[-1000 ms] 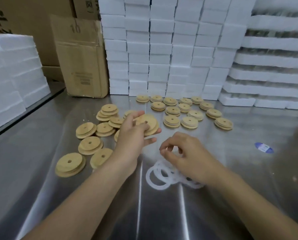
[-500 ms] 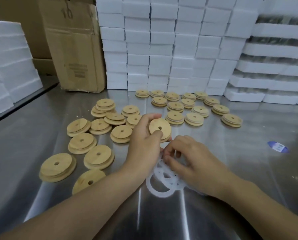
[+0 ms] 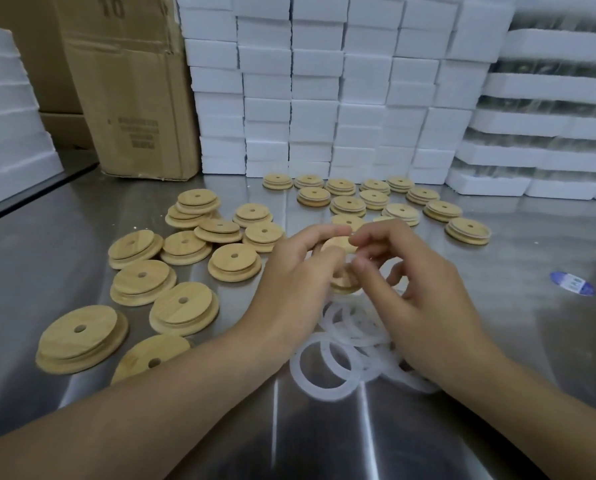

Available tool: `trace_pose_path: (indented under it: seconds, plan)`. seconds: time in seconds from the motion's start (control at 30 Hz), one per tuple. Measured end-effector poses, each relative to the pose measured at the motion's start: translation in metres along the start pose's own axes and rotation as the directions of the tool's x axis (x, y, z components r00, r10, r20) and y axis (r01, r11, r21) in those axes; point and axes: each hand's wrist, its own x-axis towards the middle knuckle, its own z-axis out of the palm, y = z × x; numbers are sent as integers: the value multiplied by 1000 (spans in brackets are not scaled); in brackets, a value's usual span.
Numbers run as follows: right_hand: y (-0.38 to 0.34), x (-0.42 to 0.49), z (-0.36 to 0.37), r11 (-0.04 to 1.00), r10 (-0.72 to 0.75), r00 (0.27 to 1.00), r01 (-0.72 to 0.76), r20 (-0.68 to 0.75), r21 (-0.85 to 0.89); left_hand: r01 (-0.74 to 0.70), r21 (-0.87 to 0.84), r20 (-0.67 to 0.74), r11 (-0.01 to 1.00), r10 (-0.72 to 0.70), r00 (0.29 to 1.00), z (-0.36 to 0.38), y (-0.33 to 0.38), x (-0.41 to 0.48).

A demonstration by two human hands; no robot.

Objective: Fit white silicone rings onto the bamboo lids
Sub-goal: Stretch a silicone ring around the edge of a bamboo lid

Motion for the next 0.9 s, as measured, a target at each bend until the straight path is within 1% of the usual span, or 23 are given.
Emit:
trace_pose_path:
  seconds: [0.1,0.2,0.3,0.4,0.53,0.63,0.9]
  plan:
    - [0,2,-2,1000,24,998,-25,-52,-18,-104,60,64,993,100,993,2,-4,-2]
    - [0,3,-4,999,45,995,-47,-88,-16,-169,153,58,974,162,985,3,-11,-1]
    - [-2,4,-5,998,61,993,-62,-106,-6,-189,182,41,965,185,982,1,-15,2]
    - [-3,5,-5,997,74,990,-77,-121,-18,-195,180,21,964,194,981,0,-15,3]
    - [-2,5,-5,994,92,988,-98,-123,-43,-194,207,41,959,190,981,1,-14,3]
    - [0,6,-5,992,120,986,-124,-118,-31,-180,216,41,960,176,984,3,-12,1]
    - [5,7,-5,984,176,975,-175,-134,15,-119,143,-17,983,123,992,2,-12,1]
